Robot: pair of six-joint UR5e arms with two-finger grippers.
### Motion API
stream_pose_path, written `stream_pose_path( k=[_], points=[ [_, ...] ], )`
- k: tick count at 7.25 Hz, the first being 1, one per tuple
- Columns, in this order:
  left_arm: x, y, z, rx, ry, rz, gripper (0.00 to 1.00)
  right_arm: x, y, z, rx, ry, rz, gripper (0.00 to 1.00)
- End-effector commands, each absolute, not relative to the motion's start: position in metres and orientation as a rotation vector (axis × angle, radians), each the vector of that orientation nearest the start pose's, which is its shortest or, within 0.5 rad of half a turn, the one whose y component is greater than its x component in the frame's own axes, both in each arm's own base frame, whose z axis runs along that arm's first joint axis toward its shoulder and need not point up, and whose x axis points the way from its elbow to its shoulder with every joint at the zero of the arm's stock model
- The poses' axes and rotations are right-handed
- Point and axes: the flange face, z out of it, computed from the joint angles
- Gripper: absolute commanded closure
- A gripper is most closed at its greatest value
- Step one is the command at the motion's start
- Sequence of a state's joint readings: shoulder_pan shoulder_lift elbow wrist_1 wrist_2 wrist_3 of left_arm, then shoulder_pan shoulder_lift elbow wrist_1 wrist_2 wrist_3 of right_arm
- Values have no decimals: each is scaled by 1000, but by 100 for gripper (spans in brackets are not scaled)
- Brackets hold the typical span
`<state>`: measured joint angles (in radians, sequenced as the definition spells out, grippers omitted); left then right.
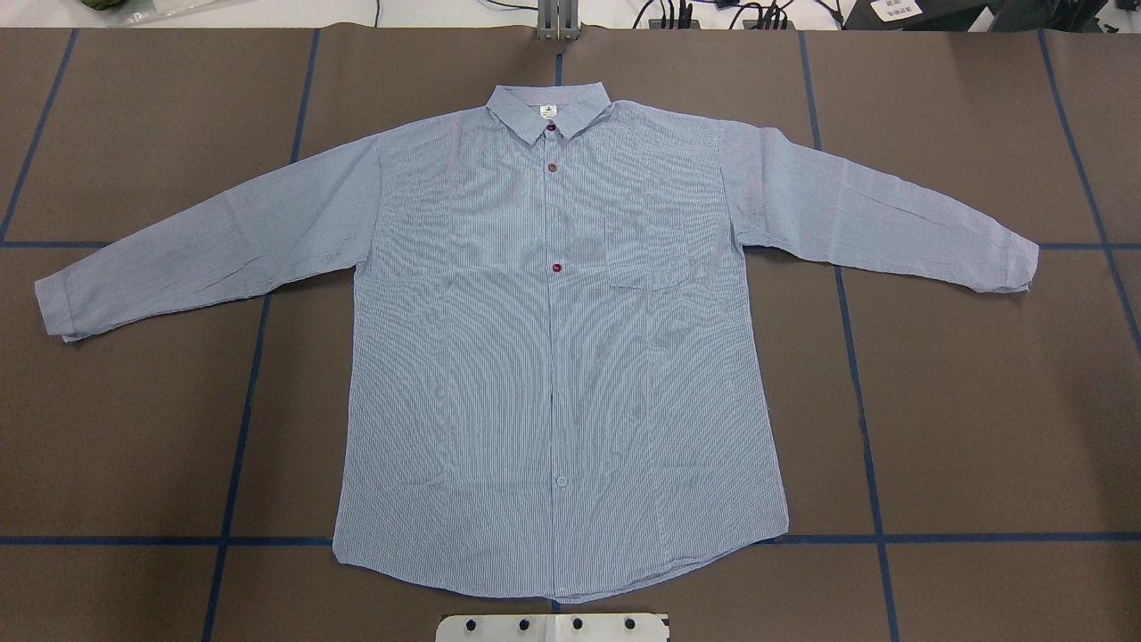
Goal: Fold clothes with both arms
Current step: 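Move the right gripper down to the cuff of the sleeve nearest it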
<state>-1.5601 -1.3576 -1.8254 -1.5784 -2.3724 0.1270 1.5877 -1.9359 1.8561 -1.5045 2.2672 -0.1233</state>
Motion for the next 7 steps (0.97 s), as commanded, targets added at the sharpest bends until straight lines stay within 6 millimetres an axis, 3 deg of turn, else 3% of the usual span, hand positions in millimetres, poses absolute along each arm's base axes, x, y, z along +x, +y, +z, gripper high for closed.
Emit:
stream_pose_path(
  k=[1, 4, 5, 6, 7],
  points=[
    [-57, -406, 625, 96, 797, 155, 0, 75, -337, 669, 35, -696, -97, 0],
    [-57, -410, 611, 207, 789, 207, 0, 75, -342, 655, 66, -698, -108, 0],
    [-57, -412, 604, 277, 784, 234, 0, 75, -348, 633, 110, -698, -122, 0],
    [-57, -420, 588, 368, 781, 264, 0, 75, -355, 625, 128, -699, -120, 0],
    [-57, -431, 566, 516, 761, 326, 0, 76, -383, 594, 259, -686, -161, 0]
  ],
)
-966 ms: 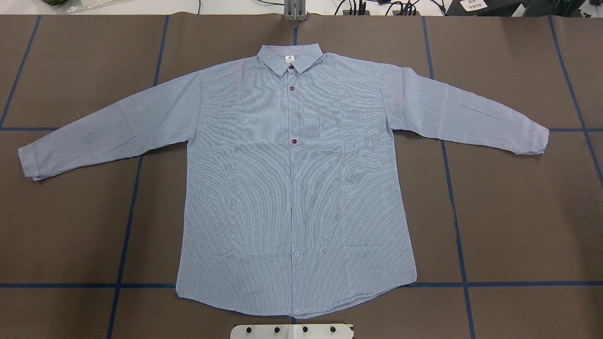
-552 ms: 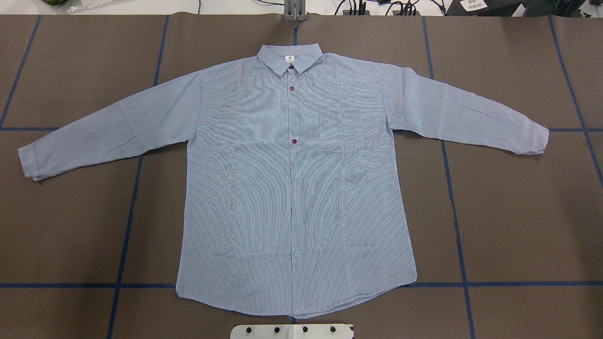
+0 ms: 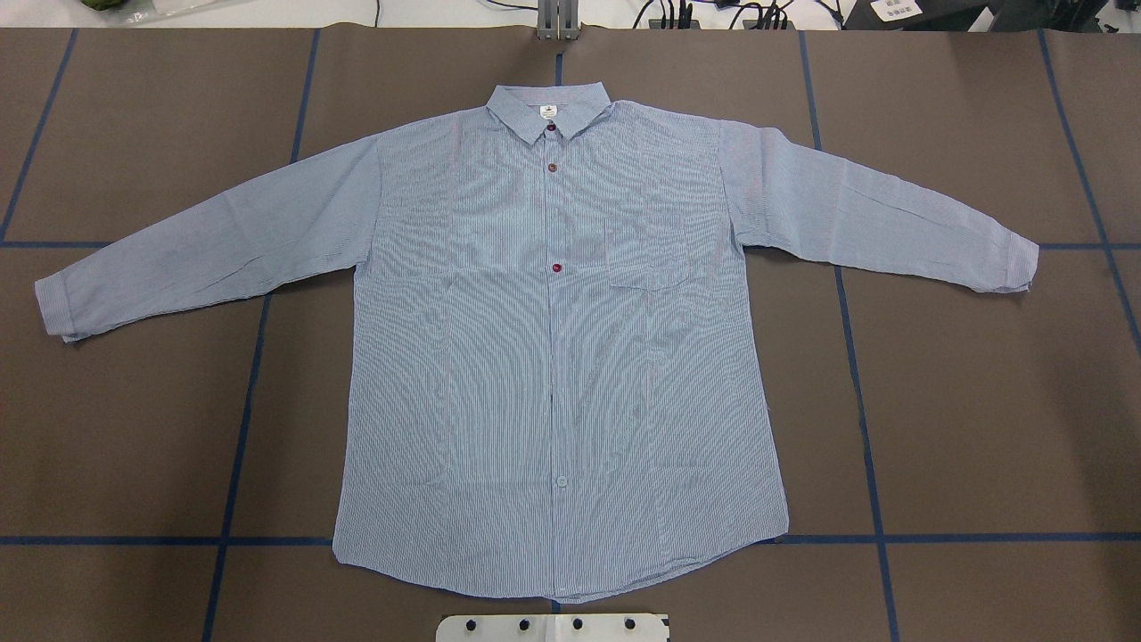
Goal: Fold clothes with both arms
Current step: 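Move the right gripper down to the cuff of the sleeve nearest it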
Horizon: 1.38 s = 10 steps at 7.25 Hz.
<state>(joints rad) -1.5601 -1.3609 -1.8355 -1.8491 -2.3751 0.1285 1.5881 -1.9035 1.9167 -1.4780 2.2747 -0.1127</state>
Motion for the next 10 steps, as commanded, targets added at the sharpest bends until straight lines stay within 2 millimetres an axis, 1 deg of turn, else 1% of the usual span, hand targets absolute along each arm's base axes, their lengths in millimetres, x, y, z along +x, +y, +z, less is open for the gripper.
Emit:
stream_pose_path(
  k=[1, 2, 3, 4, 5, 6, 7, 8, 9, 10],
  points=[
    [-56, -457, 544, 697, 735, 401, 0, 76, -390, 594, 331, -677, -182, 0],
    [-56, -488, 531, 814, 722, 452, 0, 76, -396, 591, 343, -685, -134, 0],
    [-54, -502, 546, 790, 727, 444, 0, 76, -402, 598, 365, -687, -110, 0],
    [-55, -511, 548, 790, 726, 444, 0, 76, -405, 615, 397, -696, -75, 0],
    [-55, -511, 548, 791, 726, 444, 0, 72, -413, 630, 455, -717, -26, 0],
    [-55, -511, 547, 801, 725, 447, 0, 52, -432, 629, 410, -764, 124, 1],
    [-55, -511, 550, 805, 724, 449, 0, 26, -441, 622, 383, -793, 195, 1],
    [-54, -511, 551, 803, 725, 449, 0, -2, -454, 608, 384, -815, 257, 2],
    [-55, -511, 551, 809, 724, 450, 0, -33, -457, 601, 387, -830, 322, 2],
    [-55, -511, 551, 808, 724, 450, 0, -67, -457, 598, 405, -827, 370, 2]
  ],
)
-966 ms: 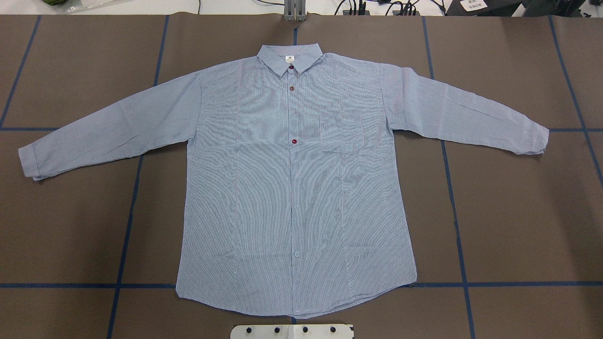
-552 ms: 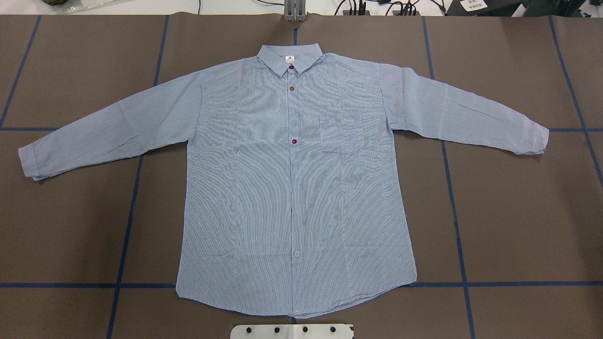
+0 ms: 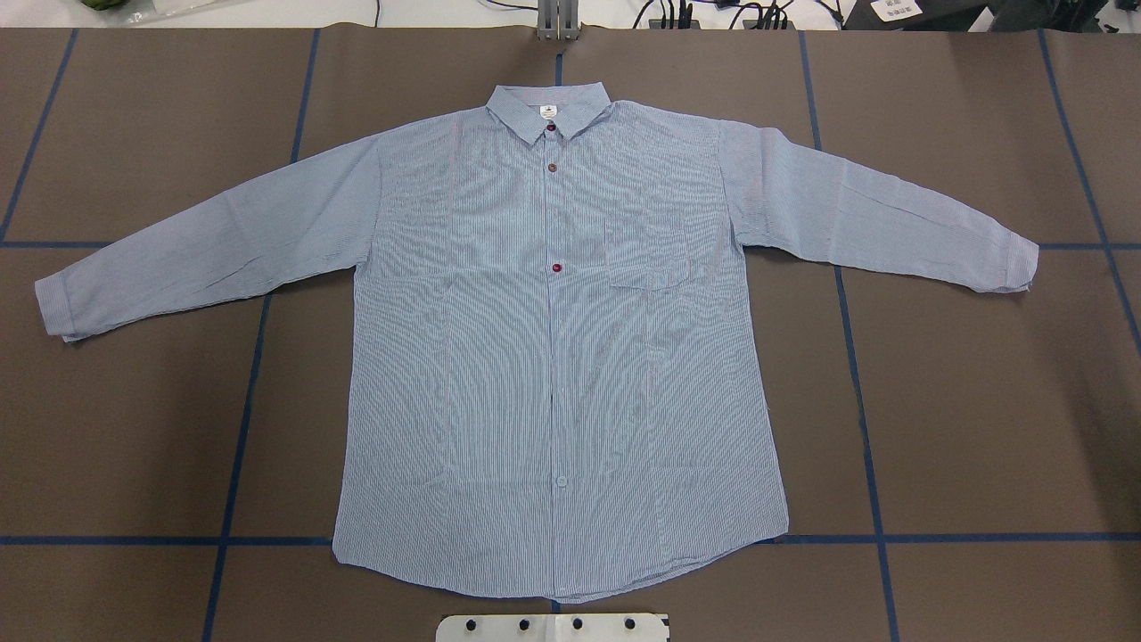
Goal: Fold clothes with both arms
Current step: 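Move the right gripper down to the cuff of the sleeve nearest it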
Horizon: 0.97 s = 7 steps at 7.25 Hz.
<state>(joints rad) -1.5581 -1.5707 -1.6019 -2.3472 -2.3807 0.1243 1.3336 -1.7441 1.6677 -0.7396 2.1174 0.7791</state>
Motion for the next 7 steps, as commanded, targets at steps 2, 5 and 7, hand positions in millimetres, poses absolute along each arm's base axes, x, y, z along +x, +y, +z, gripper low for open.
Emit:
stream_pose_path(
  k=[2, 5, 7],
  points=[
    [-55, -511, 553, 807, 725, 451, 0, -116, -452, 602, 421, -811, 404, 3],
    [-55, -510, 554, 805, 723, 451, 0, -149, -439, 647, 476, -843, 429, 12],
    [-55, -508, 556, 805, 723, 455, 0, -173, -446, 653, 487, -825, 457, 23]
  ],
)
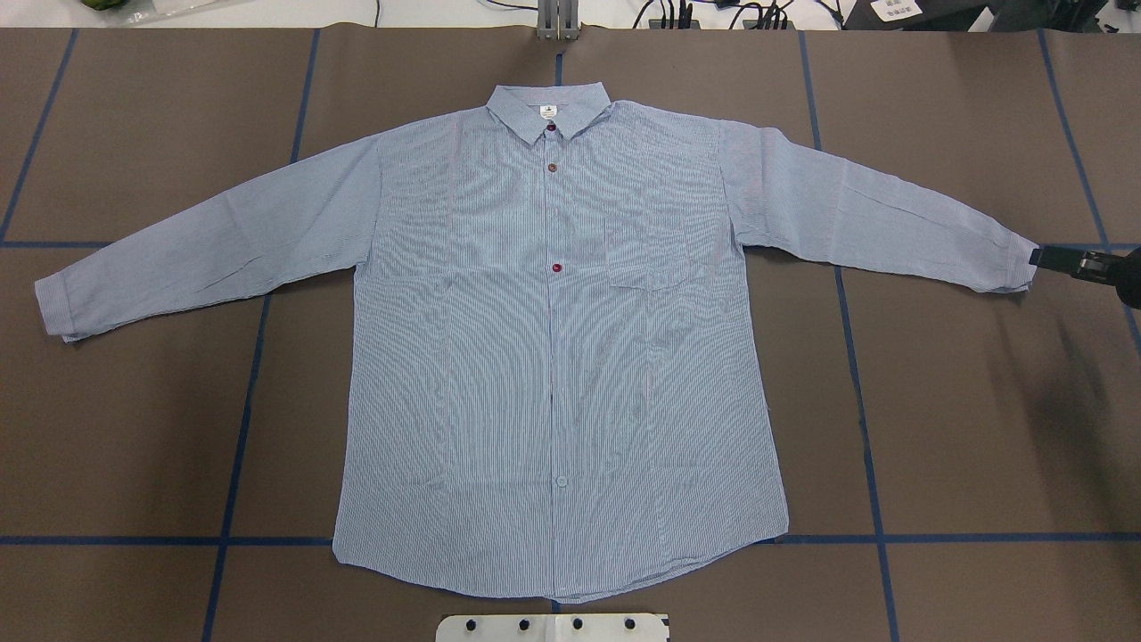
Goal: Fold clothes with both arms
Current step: 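Close the right gripper on the striped sleeve cuff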
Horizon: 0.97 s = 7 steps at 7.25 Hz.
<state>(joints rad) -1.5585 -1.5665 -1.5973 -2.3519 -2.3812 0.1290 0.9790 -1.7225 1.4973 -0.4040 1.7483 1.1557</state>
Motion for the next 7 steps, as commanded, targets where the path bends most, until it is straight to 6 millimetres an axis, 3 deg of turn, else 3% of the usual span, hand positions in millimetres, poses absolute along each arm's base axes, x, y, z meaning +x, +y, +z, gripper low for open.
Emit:
stream_pose_path(
  k=[1, 7],
  points=[
    [-55, -508, 556, 804, 723, 456, 0, -178, -445, 660, 490, -806, 456, 25],
    [-55, -508, 557, 803, 723, 455, 0, -201, -439, 671, 507, -766, 437, 32]
  ],
)
